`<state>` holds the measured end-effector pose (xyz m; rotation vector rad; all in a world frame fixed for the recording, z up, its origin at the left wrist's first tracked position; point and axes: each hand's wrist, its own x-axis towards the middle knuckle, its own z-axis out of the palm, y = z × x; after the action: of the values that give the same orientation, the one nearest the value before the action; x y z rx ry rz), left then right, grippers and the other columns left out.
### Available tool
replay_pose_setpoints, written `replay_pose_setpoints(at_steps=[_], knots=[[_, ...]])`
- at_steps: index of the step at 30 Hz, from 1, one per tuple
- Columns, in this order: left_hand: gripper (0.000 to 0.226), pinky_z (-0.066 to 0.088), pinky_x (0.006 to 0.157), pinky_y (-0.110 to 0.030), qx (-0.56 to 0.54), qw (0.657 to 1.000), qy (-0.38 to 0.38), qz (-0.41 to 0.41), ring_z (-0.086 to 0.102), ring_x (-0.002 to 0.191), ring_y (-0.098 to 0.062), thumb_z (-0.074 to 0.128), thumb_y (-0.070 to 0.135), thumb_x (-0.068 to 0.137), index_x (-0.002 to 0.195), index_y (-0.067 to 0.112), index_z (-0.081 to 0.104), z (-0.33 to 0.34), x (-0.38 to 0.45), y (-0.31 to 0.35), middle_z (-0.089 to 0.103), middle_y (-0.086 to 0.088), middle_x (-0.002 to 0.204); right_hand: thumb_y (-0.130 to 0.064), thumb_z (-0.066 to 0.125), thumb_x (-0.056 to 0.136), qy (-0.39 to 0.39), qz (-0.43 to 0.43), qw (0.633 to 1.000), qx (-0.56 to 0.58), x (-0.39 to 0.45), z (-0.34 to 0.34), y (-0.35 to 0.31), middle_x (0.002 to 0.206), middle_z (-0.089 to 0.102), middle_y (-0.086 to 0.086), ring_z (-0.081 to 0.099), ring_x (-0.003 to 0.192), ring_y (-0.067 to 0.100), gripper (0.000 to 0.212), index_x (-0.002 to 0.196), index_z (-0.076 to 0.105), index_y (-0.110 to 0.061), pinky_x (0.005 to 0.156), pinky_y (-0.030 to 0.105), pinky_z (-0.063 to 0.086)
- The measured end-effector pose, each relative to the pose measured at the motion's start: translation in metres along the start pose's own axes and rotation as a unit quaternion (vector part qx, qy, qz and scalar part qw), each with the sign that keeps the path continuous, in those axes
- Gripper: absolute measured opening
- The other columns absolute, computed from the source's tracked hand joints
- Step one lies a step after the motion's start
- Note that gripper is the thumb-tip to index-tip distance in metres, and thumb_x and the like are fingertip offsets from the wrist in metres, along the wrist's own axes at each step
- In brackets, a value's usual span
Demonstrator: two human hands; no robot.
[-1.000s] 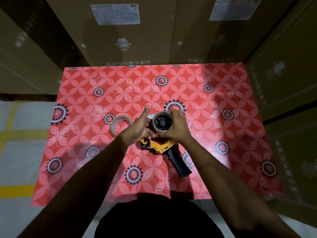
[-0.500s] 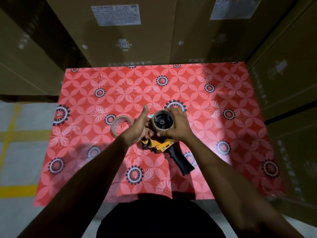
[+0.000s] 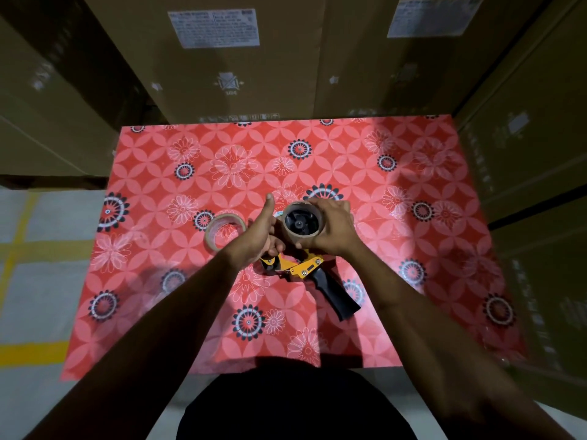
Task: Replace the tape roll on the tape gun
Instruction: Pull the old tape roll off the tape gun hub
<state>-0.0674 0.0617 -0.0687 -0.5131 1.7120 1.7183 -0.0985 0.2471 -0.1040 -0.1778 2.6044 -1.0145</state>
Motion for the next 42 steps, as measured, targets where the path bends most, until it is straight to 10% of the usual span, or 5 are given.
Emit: replay_pose_setpoints(at_steps=[13, 19, 25, 31, 42], knots=[[0.081, 0.029, 0.050, -0.025, 0.007, 1.000, 0.007, 0.008, 0.046, 0.054, -0.009, 0.007, 0.074, 0.096, 0.107, 0.015, 0.061, 0.002, 0.000, -0.002, 0.061, -0.006, 0.081, -0.061, 0.079, 0.048, 0.009, 0.003, 1.000, 0.007, -0.003, 0.005, -0.001, 0.128, 0.055, -0.002, 0.036, 0.116, 0.017, 0.104, 0.141, 0.052, -0.024, 0.097, 0.041, 0.037], [0.097, 0.032, 0.045, -0.022, 0.009, 1.000, 0.027, 0.004, 0.049, 0.054, -0.008, 0.013, 0.079, 0.093, 0.156, 0.006, 0.025, 0.000, 0.004, -0.005, 0.062, -0.011, 0.108, -0.061, 0.091, 0.048, 0.033, 0.039, 0.997, -0.052, -0.001, 0.013, -0.011, 0.137, 0.045, 0.005, 0.035, 0.128, 0.026, 0.112, 0.142, 0.043, -0.024, 0.102, 0.046, 0.037], [0.079, 0.029, 0.048, -0.023, -0.004, 1.000, 0.014, 0.006, 0.044, 0.056, -0.010, 0.011, 0.077, 0.095, 0.112, 0.015, 0.058, 0.002, 0.001, -0.002, 0.059, -0.010, 0.090, -0.043, 0.092, 0.059, 0.040, 0.000, 0.999, -0.005, -0.004, 0.006, -0.005, 0.131, 0.055, 0.001, 0.033, 0.115, 0.017, 0.091, 0.139, 0.052, -0.027, 0.093, 0.038, 0.034], [0.097, 0.034, 0.044, -0.021, 0.000, 1.000, 0.015, 0.003, 0.049, 0.052, -0.008, 0.014, 0.082, 0.091, 0.148, 0.007, 0.037, -0.001, 0.006, -0.007, 0.054, -0.020, 0.104, -0.066, 0.089, 0.050, 0.020, 0.044, 0.996, -0.079, -0.007, 0.006, -0.017, 0.142, 0.042, 0.006, 0.033, 0.132, 0.028, 0.118, 0.148, 0.040, -0.023, 0.104, 0.047, 0.037], [0.096, 0.031, 0.048, -0.024, 0.010, 1.000, 0.016, 0.017, 0.045, 0.056, -0.010, 0.014, 0.082, 0.091, 0.147, 0.009, 0.041, -0.002, 0.007, -0.008, 0.056, -0.018, 0.107, -0.065, 0.084, 0.053, -0.006, 0.034, 0.997, -0.064, -0.010, -0.002, -0.015, 0.147, 0.046, 0.002, 0.033, 0.131, 0.028, 0.118, 0.153, 0.034, -0.030, 0.098, 0.043, 0.034]])
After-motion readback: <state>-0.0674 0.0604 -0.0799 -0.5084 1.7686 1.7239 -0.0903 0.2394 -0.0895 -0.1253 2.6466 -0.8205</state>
